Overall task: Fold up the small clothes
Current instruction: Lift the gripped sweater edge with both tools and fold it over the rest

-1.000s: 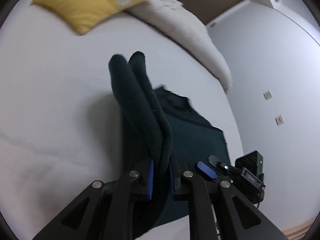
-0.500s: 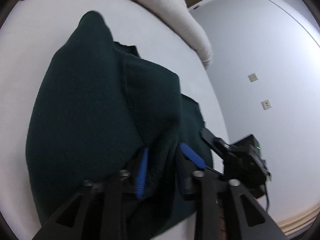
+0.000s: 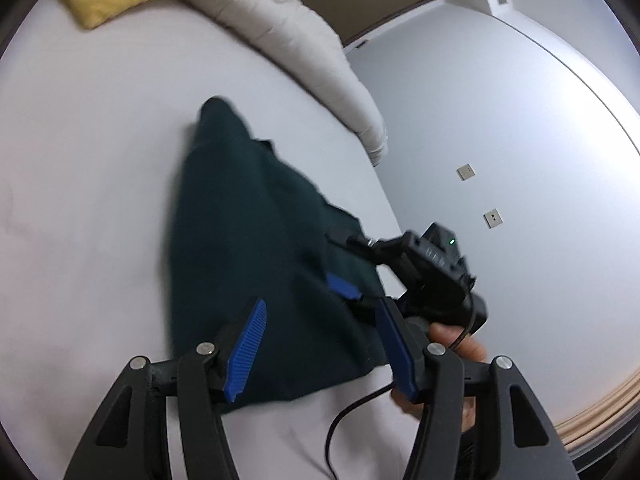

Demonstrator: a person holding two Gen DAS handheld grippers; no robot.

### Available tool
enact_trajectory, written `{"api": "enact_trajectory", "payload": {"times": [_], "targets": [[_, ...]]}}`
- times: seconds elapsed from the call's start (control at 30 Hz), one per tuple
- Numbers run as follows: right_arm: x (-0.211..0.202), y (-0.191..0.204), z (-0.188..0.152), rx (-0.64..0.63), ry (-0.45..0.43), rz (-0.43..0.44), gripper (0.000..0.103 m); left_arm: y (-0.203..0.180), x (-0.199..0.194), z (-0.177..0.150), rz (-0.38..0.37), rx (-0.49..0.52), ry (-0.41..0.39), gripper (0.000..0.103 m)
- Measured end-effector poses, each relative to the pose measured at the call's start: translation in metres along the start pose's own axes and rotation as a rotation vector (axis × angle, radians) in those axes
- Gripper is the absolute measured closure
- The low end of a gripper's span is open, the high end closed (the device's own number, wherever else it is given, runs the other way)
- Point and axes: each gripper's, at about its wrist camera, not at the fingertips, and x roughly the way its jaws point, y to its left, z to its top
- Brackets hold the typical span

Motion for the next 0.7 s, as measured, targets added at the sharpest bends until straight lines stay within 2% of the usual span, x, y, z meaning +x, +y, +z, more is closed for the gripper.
{"api": "enact_trajectory", "payload": {"times": [0.07, 0.17, 0.23, 0.3, 0.5, 0.7], "targets": [[0.003, 0.004, -0.001, 0.000, 0.004, -0.031, 0.041, 0.009, -0.003, -0.003, 0.004, -0.015, -0.002, 0.044], [0.011, 0.013, -0.002, -0.022, 0.027, -0.080, 0.050, 0.018, -0.007, -0.006, 0.007, -0.031, -0.004, 0.044], [0.021, 0.020, -0.001, -0.063, 0.044, -0.134, 0.075, 0.017, -0.007, -0.008, 0.013, -0.031, -0.008, 0.044], [0.025, 0.025, -0.004, -0.099, 0.052, -0.180, 0.086, 0.017, -0.008, -0.008, 0.022, -0.030, -0.012, 0.044], [0.002, 0.027, -0.005, -0.147, 0.002, -0.187, 0.093, 0.010, -0.010, -0.005, 0.061, -0.001, -0.020, 0.044], [-0.056, 0.020, -0.002, -0.219, -0.077, -0.173, 0.093, -0.014, 0.014, 0.000, 0.106, 0.074, 0.005, 0.044]]}}
